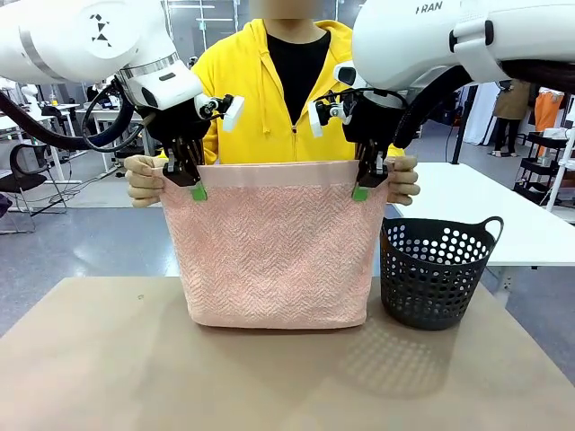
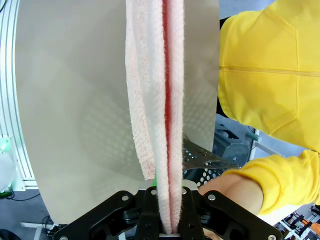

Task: Fold the towel.
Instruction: Release the end of the 100 cm Hotel Towel you were holding.

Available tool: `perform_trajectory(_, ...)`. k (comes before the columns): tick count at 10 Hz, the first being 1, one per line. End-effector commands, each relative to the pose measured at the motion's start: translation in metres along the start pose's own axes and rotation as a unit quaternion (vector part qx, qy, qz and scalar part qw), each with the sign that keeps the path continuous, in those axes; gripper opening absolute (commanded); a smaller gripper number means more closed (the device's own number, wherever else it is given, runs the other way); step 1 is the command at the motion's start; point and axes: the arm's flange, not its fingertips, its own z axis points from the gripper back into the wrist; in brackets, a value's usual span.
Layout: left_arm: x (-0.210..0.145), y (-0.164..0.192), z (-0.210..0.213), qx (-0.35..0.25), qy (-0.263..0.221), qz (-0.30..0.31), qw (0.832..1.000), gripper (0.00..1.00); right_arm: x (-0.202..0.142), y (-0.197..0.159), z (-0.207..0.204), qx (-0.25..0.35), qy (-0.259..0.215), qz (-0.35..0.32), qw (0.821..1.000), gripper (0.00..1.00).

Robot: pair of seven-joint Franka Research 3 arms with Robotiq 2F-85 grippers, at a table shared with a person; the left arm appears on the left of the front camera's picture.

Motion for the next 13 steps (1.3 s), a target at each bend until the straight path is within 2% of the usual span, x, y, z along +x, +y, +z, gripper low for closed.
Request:
perform_trajectory(1, -0.0004, 0.0017, 0.0016, 0.002, 0.0, 0.0, 1.0, 0.0, -0.0012, -0.0004, 0.0003, -0.001, 0.002, 0.001, 1.0, 0.0)
perform_trajectory(13, -0.0004, 0.0017, 0.0016, 0.002, 0.0, 0.0, 1.0, 0.0, -0.0012, -0.0004, 0.0003, -0.001, 0.002, 0.001, 1.0, 0.0)
